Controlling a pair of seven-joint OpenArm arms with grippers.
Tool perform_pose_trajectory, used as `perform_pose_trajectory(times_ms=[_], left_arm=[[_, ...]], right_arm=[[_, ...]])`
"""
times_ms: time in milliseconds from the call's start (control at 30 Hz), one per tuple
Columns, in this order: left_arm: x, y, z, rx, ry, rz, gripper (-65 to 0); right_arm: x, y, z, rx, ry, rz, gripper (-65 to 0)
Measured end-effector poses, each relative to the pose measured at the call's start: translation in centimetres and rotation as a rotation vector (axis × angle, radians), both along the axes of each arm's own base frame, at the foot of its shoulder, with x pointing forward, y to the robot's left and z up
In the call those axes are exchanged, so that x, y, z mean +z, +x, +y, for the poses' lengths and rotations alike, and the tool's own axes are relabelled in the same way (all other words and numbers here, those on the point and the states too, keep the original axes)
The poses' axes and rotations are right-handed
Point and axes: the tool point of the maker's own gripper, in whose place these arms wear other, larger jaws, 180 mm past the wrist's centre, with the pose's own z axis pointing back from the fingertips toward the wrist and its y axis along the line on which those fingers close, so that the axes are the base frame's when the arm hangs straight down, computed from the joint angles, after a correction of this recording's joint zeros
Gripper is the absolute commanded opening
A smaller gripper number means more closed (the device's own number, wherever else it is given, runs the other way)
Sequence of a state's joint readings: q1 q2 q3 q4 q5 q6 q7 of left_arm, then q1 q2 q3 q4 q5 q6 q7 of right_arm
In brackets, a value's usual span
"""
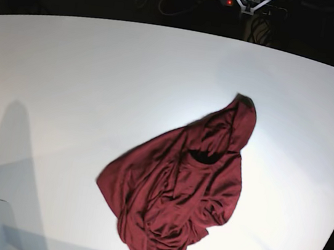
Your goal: Layout the t-shirt on the table in an organized manner, then fold the t-shirt properly
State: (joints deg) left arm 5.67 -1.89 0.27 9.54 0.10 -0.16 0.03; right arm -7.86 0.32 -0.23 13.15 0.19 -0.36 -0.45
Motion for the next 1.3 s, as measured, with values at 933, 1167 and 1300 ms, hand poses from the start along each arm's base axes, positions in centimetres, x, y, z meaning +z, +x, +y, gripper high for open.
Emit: perform_pose_trajectory(times_ms=[933,1167,1300], left_arm=[[0.0,-0.1,0.6,-0.001,0.009,0.001,-65.0],[0.0,-0.6,0.6,-0.001,0.009,0.005,-65.0],[0.5,-1.5,1.1,-0.009,0.013,-0.026,-65.0]], right_arm=[[0.0,-0.5,0.0,0.0,0.002,0.008,-65.0],[0.1,-1.0,0.0,0.0,0.001,0.001,-65.0],[1.2,-1.2,-0.3,0.003,-0.005,-0.067,-65.0]])
